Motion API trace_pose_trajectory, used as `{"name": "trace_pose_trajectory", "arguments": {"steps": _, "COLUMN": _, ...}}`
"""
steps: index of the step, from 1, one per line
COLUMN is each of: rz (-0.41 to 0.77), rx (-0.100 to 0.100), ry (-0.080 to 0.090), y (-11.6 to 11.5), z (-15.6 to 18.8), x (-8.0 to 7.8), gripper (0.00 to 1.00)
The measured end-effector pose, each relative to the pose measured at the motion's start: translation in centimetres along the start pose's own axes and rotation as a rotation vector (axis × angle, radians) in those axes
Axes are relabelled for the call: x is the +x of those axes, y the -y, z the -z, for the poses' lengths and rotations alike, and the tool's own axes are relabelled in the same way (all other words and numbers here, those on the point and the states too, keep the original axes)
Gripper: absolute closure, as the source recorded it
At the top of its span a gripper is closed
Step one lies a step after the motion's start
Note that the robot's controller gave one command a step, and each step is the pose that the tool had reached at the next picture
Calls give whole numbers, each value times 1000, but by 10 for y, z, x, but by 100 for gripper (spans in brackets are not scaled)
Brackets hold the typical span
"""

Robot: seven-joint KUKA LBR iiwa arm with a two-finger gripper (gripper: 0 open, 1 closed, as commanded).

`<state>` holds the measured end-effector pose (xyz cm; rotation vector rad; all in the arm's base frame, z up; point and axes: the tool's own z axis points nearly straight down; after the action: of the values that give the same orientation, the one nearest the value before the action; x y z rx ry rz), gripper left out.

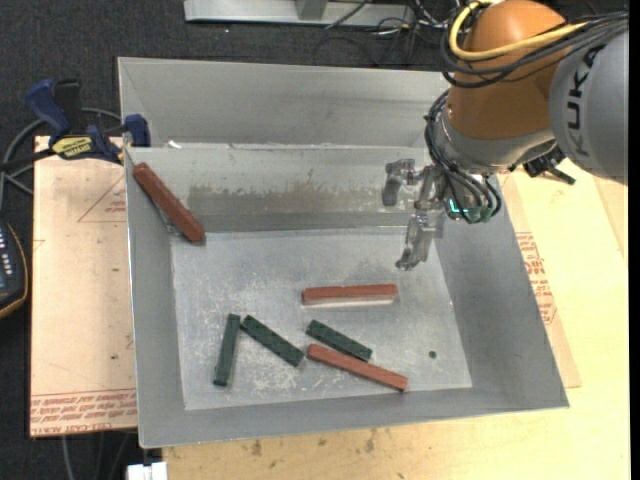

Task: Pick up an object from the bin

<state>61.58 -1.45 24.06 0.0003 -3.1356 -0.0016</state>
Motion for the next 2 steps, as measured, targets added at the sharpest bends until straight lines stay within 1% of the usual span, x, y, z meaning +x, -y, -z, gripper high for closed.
{"name": "trace_pose_trajectory", "arguments": {"steps": 1, "rz": -22, "rx": 0, "ry": 6, "y": 31, "z": -173, "x": 69, "gripper": 0}}
{"name": "trace_pose_trajectory", "arguments": {"steps": 2, "rz": -2, "rx": -2, "ry": 13, "y": -4, "z": -169, "x": 17, "gripper": 0}}
